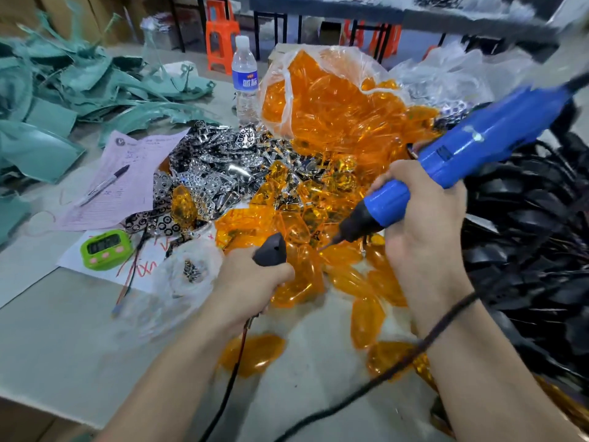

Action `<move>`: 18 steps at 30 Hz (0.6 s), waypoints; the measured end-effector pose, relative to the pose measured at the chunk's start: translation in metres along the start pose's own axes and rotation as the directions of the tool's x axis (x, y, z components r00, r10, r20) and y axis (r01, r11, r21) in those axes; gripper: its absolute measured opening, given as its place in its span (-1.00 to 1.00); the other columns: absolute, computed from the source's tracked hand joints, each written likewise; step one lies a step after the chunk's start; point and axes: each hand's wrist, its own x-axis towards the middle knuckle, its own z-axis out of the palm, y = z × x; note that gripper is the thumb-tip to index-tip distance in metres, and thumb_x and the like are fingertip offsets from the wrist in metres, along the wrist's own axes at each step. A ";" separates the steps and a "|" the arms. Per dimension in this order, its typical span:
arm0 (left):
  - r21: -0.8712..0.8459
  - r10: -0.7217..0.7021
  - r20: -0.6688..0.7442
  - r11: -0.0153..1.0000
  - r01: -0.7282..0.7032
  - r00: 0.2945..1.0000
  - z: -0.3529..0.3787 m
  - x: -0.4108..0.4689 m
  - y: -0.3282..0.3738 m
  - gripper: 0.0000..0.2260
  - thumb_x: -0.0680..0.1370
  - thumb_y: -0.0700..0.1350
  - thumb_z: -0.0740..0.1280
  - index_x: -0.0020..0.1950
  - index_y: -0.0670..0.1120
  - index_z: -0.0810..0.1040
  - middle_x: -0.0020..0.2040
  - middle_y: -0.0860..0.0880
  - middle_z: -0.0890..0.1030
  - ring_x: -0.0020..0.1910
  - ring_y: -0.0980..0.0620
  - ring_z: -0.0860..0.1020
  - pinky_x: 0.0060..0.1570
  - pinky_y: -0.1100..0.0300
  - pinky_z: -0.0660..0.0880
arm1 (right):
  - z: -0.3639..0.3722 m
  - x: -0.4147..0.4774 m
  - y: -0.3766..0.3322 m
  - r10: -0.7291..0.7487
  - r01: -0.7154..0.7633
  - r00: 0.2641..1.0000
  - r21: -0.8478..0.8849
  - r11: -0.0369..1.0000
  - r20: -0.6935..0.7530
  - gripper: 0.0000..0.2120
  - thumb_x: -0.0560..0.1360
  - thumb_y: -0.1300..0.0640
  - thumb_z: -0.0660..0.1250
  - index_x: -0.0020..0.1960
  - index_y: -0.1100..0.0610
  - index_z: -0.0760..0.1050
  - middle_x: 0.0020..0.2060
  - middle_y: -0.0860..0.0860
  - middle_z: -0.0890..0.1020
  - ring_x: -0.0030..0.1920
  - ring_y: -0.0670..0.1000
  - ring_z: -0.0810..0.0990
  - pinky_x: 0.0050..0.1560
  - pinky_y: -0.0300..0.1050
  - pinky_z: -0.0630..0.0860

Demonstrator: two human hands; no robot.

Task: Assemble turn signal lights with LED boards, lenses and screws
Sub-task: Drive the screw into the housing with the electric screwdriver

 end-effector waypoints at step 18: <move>0.006 -0.078 -0.133 0.997 0.080 0.988 -0.011 -0.006 -0.024 -0.81 0.40 -0.22 0.53 -0.13 -0.23 0.55 -0.46 -0.08 0.46 -0.52 -0.02 0.37 -0.48 0.15 0.32 | -0.025 -0.025 0.030 0.305 -0.224 0.950 -0.530 0.818 0.068 -0.58 0.28 0.36 0.41 0.12 0.15 0.52 -0.39 0.12 0.47 -0.43 0.09 0.50 -0.35 -0.06 0.53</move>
